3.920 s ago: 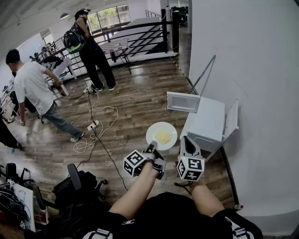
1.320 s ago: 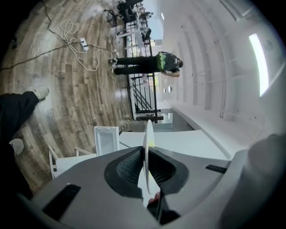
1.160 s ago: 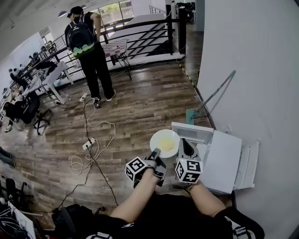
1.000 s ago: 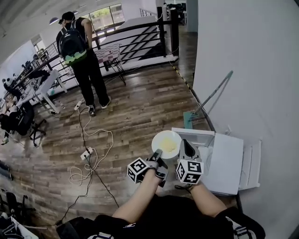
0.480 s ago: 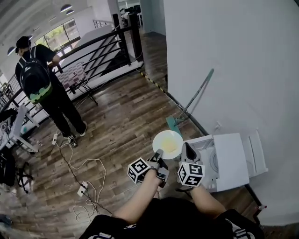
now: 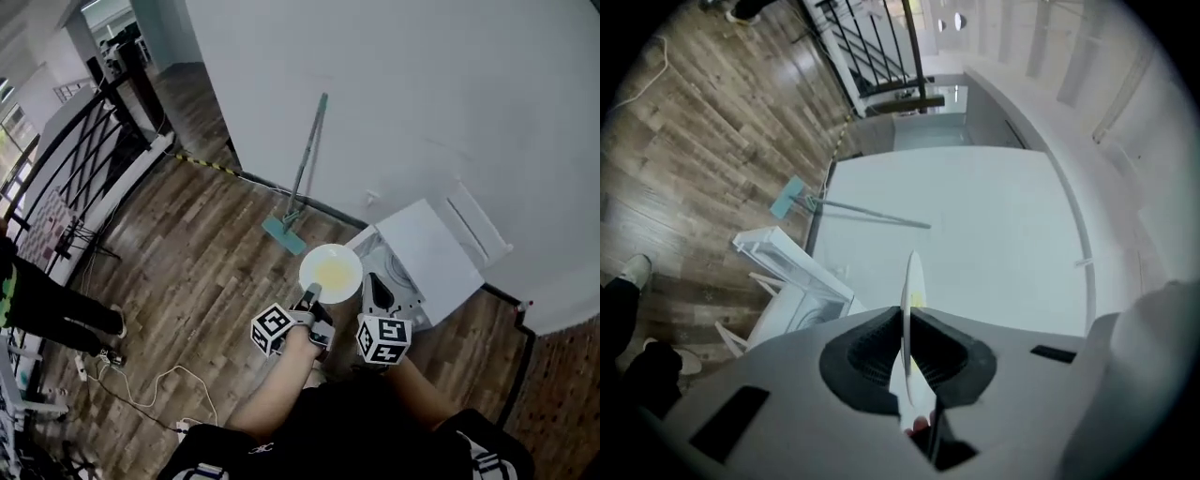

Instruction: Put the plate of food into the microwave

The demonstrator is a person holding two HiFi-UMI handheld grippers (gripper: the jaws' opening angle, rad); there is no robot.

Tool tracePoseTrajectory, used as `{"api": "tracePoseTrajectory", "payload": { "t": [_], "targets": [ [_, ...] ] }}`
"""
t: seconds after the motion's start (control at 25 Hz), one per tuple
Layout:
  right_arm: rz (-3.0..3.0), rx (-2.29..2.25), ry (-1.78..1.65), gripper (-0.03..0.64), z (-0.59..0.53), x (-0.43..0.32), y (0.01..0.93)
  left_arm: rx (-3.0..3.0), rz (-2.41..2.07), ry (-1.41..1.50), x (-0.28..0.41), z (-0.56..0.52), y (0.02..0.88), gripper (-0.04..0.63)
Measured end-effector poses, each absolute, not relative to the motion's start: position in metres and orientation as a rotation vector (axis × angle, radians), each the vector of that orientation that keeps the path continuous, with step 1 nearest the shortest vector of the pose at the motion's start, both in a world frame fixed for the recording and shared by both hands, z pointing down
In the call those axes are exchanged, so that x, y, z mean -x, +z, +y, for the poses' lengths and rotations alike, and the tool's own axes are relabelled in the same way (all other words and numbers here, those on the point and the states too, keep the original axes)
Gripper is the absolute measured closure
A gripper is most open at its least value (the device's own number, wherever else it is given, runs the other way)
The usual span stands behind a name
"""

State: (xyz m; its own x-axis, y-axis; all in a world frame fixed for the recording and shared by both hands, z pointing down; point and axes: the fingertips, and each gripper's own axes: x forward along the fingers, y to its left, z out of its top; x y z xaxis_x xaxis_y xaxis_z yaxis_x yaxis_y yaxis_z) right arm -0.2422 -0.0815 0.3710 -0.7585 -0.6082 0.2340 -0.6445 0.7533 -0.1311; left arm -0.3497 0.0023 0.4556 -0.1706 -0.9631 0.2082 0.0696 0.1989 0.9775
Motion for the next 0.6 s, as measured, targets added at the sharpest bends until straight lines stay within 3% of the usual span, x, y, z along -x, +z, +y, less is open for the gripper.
{"api": "tracePoseTrajectory", "payload": {
  "t": [0.6],
  "targets": [
    [-2.534,-1.257,0.394,0.607,-0.12,0.149,0.437,-1.019,-1.187,-0.983,0.262,-0.07,0.527,0.577]
  ]
}}
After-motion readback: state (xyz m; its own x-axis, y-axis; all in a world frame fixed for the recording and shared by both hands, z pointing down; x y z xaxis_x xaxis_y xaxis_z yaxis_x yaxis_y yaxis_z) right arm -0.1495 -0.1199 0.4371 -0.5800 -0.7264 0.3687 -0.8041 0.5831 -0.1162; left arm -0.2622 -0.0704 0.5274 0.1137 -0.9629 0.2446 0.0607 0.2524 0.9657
